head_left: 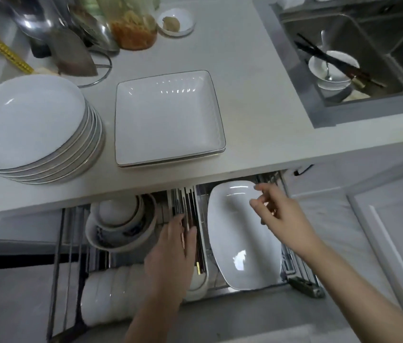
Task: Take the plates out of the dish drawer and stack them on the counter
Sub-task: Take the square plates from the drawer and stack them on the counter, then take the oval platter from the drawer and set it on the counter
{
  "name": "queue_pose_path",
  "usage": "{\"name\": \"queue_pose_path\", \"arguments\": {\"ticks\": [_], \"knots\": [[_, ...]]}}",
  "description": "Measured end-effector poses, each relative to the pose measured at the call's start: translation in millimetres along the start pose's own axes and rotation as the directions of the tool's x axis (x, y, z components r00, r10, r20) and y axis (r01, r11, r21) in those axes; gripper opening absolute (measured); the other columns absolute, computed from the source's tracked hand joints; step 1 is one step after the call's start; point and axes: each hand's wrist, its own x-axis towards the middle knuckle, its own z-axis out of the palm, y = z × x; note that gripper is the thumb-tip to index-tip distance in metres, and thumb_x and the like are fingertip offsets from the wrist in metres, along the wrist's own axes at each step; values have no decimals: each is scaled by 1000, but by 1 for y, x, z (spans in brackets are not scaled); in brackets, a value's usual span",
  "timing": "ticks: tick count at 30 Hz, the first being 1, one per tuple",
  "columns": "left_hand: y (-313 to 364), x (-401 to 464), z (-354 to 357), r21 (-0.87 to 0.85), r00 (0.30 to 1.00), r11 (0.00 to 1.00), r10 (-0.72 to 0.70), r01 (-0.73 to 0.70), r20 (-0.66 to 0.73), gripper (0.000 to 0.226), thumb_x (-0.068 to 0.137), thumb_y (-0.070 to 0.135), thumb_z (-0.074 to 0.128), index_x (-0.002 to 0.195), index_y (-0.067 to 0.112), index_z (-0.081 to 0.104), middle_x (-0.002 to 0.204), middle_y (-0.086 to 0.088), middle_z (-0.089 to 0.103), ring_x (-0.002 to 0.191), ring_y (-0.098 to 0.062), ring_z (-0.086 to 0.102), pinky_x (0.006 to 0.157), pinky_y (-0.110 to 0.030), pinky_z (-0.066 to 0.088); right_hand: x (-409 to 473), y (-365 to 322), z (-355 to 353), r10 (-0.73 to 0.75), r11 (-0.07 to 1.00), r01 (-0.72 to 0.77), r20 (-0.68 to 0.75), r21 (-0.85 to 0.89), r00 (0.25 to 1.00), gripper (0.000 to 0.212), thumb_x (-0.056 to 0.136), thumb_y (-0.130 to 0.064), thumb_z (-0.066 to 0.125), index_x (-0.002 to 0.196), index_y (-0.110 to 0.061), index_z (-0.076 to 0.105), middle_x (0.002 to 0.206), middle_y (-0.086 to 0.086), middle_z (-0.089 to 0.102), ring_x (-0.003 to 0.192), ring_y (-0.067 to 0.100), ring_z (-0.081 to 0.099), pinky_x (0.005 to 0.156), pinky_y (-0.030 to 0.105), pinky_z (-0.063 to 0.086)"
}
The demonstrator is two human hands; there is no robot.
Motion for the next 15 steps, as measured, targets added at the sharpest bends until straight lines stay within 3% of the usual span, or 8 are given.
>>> {"name": "queue_pose_path", "arguments": {"ticks": [4, 8, 12, 15], "knots": [[3, -2, 59, 48, 963, 998, -40, 28, 266, 44, 96, 47, 35, 137, 31, 35, 136, 5, 50, 110, -19, 59, 83, -33, 49, -22, 49, 14, 198, 962, -169, 123, -214, 972, 33, 92, -34, 52, 123, -25, 49, 92, -11, 65, 78, 13, 67, 76, 34, 54], [1, 4, 107, 66, 899, 995, -92, 70, 429, 47, 96, 43, 36, 139, 26, 34, 141, 2, 46, 117, -19, 55, 89, -36, 49, -27, 91, 27, 414, 887, -344, 199, -310, 888, 43, 93, -34, 52, 132, -18, 45, 115, 4, 63, 101, 21, 62, 87, 35, 51], [-2, 16, 140, 107, 842, 970, -244, 220, 481, 50, 95, 38, 40, 142, 22, 32, 140, -2, 45, 119, -23, 53, 93, -40, 48, -21, 124, 43, 571, 806, -493, 210, -328, 793, 62, 90, -40, 54, 143, -16, 31, 139, 12, 45, 124, 29, 49, 102, 40, 43], [-6, 21, 157, 151, 832, 947, -320, 282, 453, 47, 95, 33, 37, 141, 21, 31, 128, -6, 51, 108, -26, 57, 82, -36, 49, -13, 138, 50, 638, 743, -542, 171, -391, 751, 64, 91, -34, 52, 143, -9, 25, 141, 15, 39, 127, 33, 44, 102, 41, 42]]}}
